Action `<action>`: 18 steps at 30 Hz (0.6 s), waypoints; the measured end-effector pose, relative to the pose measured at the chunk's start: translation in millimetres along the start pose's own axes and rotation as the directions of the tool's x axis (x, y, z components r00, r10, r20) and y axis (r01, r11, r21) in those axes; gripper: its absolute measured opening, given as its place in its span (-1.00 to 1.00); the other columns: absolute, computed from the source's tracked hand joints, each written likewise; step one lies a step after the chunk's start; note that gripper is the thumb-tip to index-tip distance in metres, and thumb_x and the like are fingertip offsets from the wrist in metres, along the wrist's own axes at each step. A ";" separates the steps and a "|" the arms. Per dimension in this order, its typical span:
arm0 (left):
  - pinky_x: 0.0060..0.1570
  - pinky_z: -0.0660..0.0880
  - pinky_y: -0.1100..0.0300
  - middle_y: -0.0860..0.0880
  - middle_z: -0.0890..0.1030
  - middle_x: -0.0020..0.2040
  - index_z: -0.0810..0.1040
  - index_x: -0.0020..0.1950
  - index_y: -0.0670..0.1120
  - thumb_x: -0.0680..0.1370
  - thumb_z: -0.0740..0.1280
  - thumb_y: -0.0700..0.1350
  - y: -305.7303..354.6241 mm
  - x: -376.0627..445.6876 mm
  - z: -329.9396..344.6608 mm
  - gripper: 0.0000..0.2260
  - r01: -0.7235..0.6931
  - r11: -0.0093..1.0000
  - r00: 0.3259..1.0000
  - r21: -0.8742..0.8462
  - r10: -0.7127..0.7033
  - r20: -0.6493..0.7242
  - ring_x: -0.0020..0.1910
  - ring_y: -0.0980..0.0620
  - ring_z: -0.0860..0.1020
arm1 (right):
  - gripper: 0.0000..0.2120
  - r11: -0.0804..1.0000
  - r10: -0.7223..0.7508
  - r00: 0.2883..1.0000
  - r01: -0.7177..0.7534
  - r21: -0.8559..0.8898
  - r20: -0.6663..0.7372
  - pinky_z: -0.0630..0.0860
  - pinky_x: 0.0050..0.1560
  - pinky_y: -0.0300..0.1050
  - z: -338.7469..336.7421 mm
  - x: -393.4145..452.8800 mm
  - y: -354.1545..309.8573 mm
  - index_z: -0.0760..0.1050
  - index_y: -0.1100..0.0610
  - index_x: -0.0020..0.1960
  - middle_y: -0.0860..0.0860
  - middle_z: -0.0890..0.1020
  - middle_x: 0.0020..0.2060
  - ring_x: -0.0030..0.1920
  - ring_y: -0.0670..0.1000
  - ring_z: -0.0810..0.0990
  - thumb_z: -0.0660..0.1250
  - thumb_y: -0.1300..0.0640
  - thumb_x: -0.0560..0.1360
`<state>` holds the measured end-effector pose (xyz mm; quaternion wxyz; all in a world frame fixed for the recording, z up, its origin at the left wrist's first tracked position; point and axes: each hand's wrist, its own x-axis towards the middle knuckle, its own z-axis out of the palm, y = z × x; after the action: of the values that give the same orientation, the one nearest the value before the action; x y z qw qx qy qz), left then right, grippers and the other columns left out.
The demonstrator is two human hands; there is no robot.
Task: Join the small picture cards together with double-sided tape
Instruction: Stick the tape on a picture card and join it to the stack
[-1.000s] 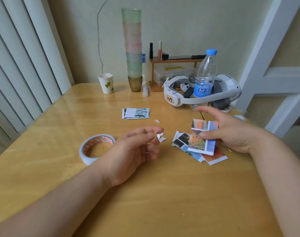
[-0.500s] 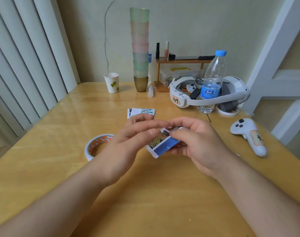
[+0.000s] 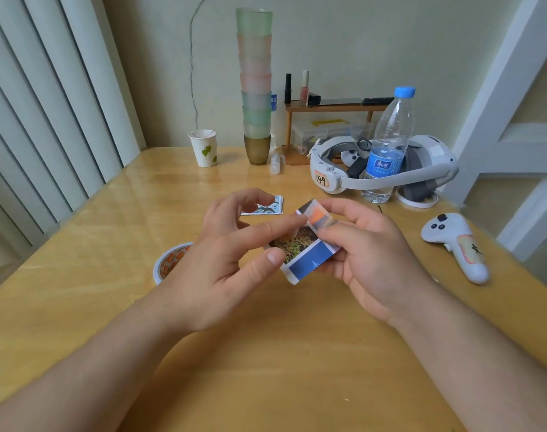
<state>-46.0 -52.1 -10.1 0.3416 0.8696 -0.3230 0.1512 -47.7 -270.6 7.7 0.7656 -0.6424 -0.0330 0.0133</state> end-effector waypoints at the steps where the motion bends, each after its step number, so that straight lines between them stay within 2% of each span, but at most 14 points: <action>1: 0.43 0.36 -0.04 0.08 0.31 0.47 0.46 0.50 0.32 0.67 0.12 0.23 -1.1 0.5 0.0 -0.60 -0.019 0.999 1.000 0.041 0.019 0.000 0.51 -0.02 0.26 | -0.76 1.000 0.002 1.000 -0.002 -0.004 0.001 0.67 -0.12 0.04 0.2 0.1 0.2 0.59 0.07 0.21 0.11 0.76 -0.07 -0.09 0.10 0.74 0.32 0.30 0.61; 4: 0.38 0.40 -0.08 0.03 0.32 0.47 0.44 0.53 0.28 0.68 0.09 0.22 -2.8 1.7 0.2 -0.57 -0.062 0.989 0.998 0.135 0.061 0.008 0.47 -0.08 0.27 | -0.78 0.998 0.018 1.000 -0.019 -0.055 -0.010 0.64 -0.18 -0.04 0.7 -0.4 0.0 0.64 0.10 0.16 0.09 0.75 -0.13 -0.11 0.07 0.73 0.30 0.30 0.62; 7: 0.38 0.39 -0.09 -0.02 0.33 0.47 0.44 0.54 0.27 0.68 0.07 0.24 -3.4 2.5 -0.3 -0.56 -0.091 0.975 0.996 0.201 0.089 0.022 0.44 -0.10 0.29 | -0.80 0.998 0.047 0.999 -0.048 -0.044 -0.021 0.62 -0.29 -0.10 0.7 -0.4 0.0 0.67 0.17 0.04 0.16 0.72 -0.17 -0.17 0.08 0.70 0.27 0.31 0.63; 12: 0.40 0.37 -0.09 -0.05 0.34 0.47 0.46 0.52 0.28 0.68 0.04 0.28 -5.2 3.7 -2.6 -0.55 -0.116 0.953 0.993 0.280 0.109 0.043 0.45 -0.10 0.27 | -0.80 0.997 0.081 0.997 -0.082 -0.009 -0.013 0.62 -0.33 -0.12 0.8 -0.8 -1.3 0.66 0.22 0.04 0.20 0.72 -0.16 -0.20 0.09 0.70 0.25 0.32 0.64; 15: 0.40 0.36 -0.05 -0.06 0.34 0.47 0.45 0.52 0.30 0.68 0.05 0.28 -4.8 4.1 -3.6 -0.56 -0.122 0.943 0.992 0.310 0.113 0.047 0.44 -0.09 0.27 | -0.80 0.994 0.105 0.994 -0.105 0.026 -0.006 0.62 -0.32 -0.12 1.3 -1.3 -2.0 0.65 0.22 0.06 0.18 0.72 -0.17 -0.21 0.07 0.70 0.24 0.32 0.64; 18: 0.43 0.28 0.04 -0.10 0.37 0.48 0.45 0.51 0.30 0.68 0.06 0.30 -3.9 6.7 -6.4 -0.56 -0.163 0.895 0.986 0.415 0.155 0.054 0.41 -0.15 0.28 | -0.81 0.982 0.151 0.988 -0.151 0.114 0.010 0.59 -0.31 -0.13 0.5 -1.2 -4.0 0.63 0.23 0.07 0.17 0.71 -0.17 -0.23 0.05 0.69 0.24 0.32 0.63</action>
<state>-38.7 -48.5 -4.2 0.1306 0.8946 -0.3564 0.2356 -48.9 -270.8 11.6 0.7979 -0.5981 0.0161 0.0736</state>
